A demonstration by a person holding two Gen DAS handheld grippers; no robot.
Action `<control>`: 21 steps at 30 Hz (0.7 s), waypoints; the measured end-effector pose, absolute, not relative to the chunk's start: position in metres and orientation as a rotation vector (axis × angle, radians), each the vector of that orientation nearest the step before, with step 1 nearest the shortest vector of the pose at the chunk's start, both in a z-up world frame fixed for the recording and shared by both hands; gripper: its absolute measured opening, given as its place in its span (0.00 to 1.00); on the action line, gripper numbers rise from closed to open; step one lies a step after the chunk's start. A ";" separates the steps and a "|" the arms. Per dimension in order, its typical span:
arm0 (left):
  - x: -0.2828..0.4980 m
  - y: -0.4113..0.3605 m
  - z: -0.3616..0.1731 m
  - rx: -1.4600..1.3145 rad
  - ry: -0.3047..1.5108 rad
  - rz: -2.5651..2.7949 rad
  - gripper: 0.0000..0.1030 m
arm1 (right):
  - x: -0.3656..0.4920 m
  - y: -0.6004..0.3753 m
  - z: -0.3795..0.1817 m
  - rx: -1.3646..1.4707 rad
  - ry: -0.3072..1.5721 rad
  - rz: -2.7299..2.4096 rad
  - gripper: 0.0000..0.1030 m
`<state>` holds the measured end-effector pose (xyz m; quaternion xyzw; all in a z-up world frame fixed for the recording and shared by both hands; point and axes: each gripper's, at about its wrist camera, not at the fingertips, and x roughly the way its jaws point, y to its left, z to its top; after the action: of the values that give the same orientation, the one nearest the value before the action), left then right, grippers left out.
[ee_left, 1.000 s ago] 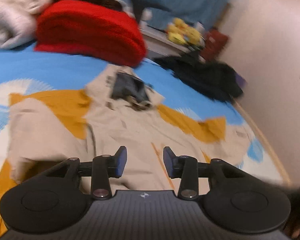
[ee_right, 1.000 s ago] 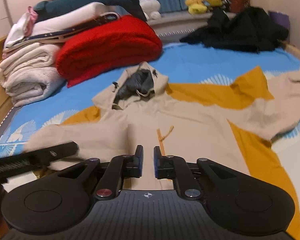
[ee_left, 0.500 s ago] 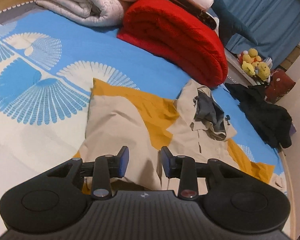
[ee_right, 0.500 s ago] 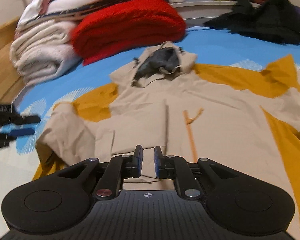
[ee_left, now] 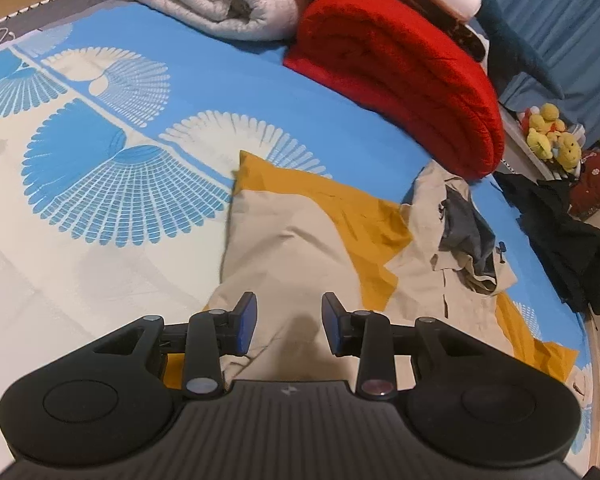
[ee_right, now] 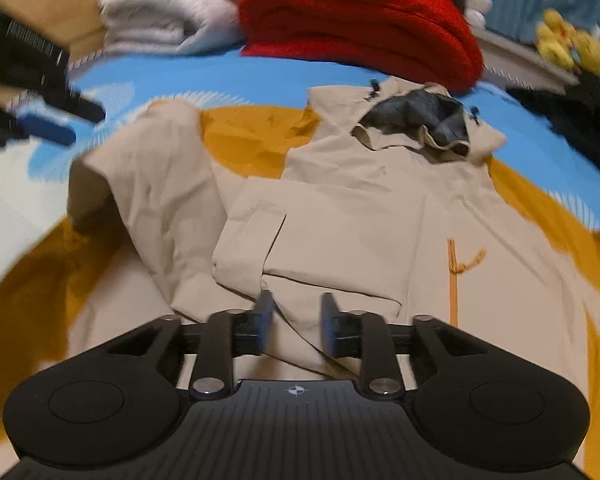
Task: Fold large clothes
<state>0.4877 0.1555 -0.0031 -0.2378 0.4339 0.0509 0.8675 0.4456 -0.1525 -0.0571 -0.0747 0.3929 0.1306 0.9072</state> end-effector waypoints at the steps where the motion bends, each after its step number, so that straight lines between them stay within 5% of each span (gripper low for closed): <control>1: 0.488 0.157 -0.003 -0.500 0.908 0.109 0.38 | 0.446 -0.150 -0.060 -0.178 0.812 0.273 0.30; 8: 0.491 0.163 -0.004 -0.515 0.906 0.134 0.38 | 0.452 -0.139 -0.080 -0.314 0.833 0.261 0.29; 11: 0.491 0.163 -0.004 -0.511 0.901 0.138 0.38 | 0.453 -0.136 -0.085 -0.337 0.837 0.270 0.06; 13: 0.491 0.163 -0.003 -0.508 0.899 0.142 0.38 | 0.452 -0.136 -0.082 -0.326 0.823 0.273 0.00; 21: 0.490 0.165 -0.005 -0.486 0.897 0.155 0.38 | 0.440 -0.225 -0.010 0.197 0.501 0.008 0.00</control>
<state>0.4902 0.1645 -0.0047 -0.2322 0.4287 0.0741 0.8699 0.4402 -0.2248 -0.0095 0.0974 0.2474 0.0038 0.9640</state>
